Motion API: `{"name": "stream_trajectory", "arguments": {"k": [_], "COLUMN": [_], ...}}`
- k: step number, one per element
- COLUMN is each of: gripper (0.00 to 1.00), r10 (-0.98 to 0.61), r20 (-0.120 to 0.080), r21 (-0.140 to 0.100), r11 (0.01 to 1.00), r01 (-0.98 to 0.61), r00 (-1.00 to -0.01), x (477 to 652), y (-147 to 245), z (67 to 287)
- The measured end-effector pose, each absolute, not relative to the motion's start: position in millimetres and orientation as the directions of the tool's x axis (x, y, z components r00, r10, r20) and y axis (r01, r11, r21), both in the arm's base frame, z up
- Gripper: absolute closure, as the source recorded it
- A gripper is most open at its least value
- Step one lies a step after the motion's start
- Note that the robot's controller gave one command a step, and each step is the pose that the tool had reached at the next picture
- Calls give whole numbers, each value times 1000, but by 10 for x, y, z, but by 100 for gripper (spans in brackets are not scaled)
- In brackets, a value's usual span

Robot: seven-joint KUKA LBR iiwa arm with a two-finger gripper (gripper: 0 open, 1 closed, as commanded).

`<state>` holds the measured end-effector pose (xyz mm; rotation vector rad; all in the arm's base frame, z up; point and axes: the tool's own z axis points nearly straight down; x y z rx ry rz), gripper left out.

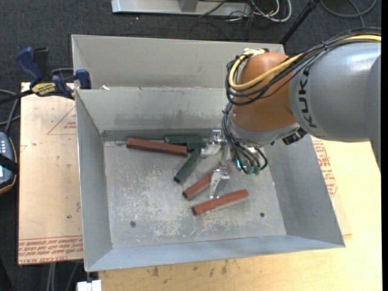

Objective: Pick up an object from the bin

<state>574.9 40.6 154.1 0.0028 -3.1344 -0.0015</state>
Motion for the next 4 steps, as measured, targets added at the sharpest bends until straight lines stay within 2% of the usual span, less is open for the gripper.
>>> {"name": "stream_trajectory", "arguments": {"k": [1, 2, 3, 4], "gripper": [0, 100, 100, 100], "r10": [-1, -249, -249, -242], "r20": [0, -23, -24, -3], "r21": [1, -1, -1, 11], "r11": [1000, 969, 969, 970], "r01": [-1, -249, -249, -242], "r00": [-1000, -968, -968, -970], "x": [5768, 5761, 5761, 5932], "y": [405, 346, 346, 286], "z": [1586, 831, 831, 823]}}
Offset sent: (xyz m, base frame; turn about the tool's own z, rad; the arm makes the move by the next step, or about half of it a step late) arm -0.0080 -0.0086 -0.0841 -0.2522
